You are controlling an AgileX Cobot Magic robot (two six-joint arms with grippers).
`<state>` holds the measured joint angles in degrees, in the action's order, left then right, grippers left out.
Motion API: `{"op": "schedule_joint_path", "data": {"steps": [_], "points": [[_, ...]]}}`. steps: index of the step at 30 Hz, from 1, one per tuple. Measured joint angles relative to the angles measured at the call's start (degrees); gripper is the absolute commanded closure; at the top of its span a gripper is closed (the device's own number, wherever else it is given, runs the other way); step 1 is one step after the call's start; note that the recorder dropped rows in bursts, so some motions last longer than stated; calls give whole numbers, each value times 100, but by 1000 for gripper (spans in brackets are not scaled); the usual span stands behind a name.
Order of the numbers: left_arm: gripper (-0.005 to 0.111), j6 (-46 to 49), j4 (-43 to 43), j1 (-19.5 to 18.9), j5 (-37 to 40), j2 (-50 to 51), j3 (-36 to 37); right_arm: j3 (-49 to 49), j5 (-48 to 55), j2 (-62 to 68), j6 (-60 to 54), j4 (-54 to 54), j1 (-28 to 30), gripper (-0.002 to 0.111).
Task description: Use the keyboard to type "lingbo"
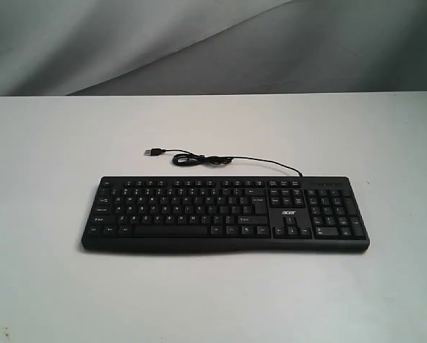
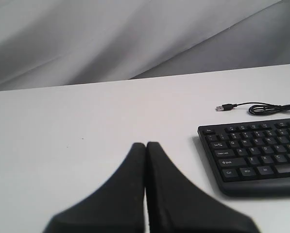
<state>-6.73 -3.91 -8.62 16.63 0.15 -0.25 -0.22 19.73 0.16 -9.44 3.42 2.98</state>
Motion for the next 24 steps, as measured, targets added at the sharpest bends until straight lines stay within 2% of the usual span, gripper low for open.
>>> {"op": "schedule_joint_path", "data": {"steps": [18,20,24], "points": [[106,0,0,0,0,0,0,0,0,0,0,0,0,108],[106,0,0,0,0,0,0,0,-370,0,0,0,0,108],[106,0,0,0,0,0,0,0,-2025,0,0,0,0,108]]}}
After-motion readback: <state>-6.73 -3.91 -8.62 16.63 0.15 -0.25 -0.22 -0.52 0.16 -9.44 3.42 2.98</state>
